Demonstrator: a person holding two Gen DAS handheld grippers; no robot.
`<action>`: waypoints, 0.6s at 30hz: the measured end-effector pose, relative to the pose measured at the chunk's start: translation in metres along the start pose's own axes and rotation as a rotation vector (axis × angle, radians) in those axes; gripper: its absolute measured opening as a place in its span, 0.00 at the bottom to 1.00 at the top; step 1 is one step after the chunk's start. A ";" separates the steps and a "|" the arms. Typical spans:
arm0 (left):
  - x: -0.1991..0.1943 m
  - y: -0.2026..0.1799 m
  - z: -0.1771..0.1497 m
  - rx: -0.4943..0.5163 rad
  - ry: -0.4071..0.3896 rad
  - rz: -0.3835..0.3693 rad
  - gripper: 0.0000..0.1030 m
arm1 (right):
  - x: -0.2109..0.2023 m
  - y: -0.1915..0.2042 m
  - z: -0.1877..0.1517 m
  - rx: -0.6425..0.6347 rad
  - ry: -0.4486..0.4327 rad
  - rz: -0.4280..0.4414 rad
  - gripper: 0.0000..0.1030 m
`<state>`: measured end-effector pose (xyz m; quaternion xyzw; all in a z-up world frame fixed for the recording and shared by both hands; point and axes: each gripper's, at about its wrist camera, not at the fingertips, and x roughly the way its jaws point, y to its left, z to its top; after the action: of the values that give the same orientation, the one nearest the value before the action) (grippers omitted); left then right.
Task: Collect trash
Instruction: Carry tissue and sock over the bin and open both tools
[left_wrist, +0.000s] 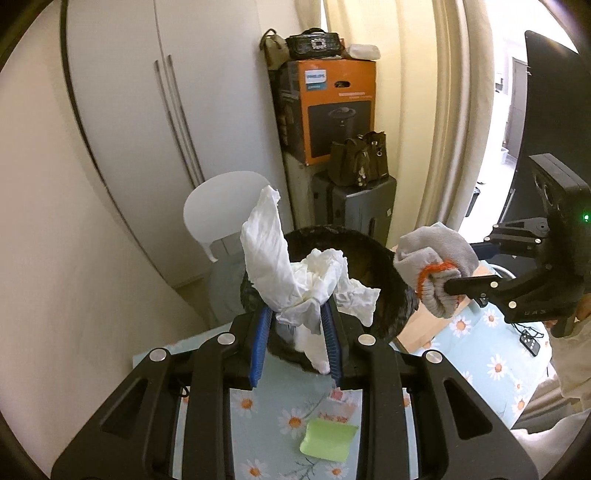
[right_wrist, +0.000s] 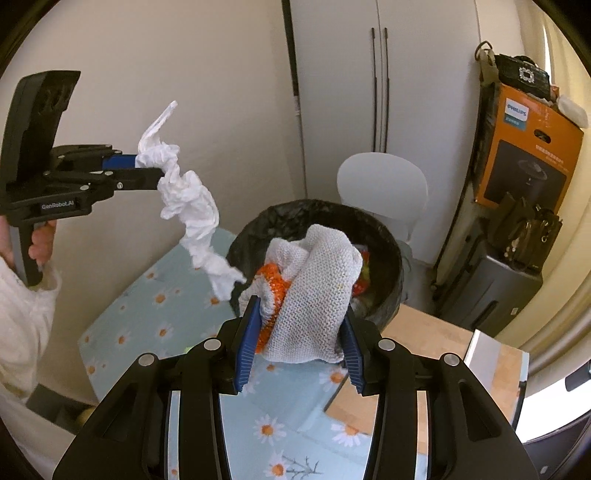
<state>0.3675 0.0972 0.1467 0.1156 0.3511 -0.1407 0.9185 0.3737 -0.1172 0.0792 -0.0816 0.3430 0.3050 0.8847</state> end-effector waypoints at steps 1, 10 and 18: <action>0.005 0.001 0.003 0.012 0.000 -0.007 0.28 | 0.003 -0.001 0.002 0.002 -0.001 -0.004 0.38; 0.059 0.016 0.015 0.008 0.017 -0.107 0.28 | 0.033 -0.005 0.019 0.009 0.031 -0.022 0.39; 0.084 0.029 0.007 -0.049 -0.036 -0.125 0.77 | 0.051 -0.011 0.027 0.002 0.004 -0.120 0.84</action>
<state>0.4416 0.1075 0.0989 0.0682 0.3445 -0.1911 0.9166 0.4247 -0.0923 0.0654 -0.1016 0.3397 0.2510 0.9007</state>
